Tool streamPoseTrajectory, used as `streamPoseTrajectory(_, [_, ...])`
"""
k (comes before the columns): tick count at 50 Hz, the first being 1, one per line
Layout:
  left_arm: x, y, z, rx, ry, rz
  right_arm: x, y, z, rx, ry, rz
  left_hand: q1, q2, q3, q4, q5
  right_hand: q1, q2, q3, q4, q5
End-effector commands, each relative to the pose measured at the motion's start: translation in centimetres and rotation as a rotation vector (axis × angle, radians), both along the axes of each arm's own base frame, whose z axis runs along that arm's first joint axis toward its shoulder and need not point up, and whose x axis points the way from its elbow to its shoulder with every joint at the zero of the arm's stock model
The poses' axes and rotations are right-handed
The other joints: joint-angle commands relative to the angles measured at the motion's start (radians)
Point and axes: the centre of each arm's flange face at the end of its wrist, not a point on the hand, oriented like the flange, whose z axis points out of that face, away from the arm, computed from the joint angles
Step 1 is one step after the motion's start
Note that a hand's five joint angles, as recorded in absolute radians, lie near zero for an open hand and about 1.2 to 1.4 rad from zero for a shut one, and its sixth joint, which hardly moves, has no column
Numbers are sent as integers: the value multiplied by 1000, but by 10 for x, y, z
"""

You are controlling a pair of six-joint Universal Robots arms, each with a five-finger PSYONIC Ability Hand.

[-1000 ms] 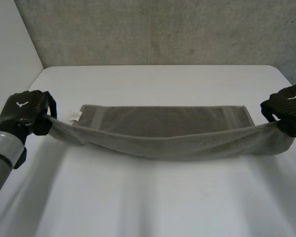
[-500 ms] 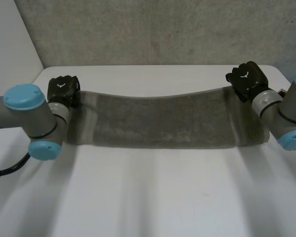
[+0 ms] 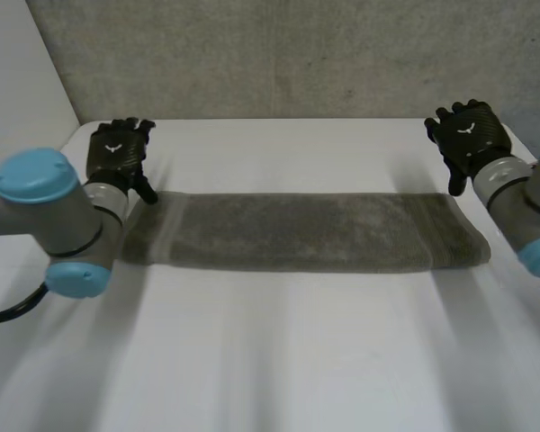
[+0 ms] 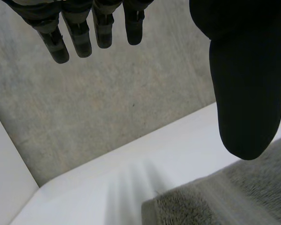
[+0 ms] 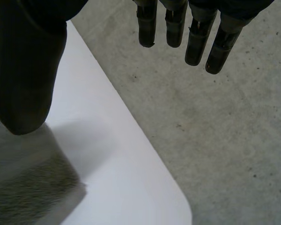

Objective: Fold the towel.

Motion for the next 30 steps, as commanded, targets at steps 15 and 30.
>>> streamPoseTrajectory(15, [17, 102, 10, 89, -14, -126, -49, 55, -33, 492, -221, -33, 1, 6, 6, 6, -29, 168, 155, 160, 142, 168])
streamPoseTrajectory(30, [15, 105, 4, 73, -10, -135, -62, 30, -83, 443, -216, -60, 1, 6, 6, 6, -29, 380, 367, 371, 353, 379])
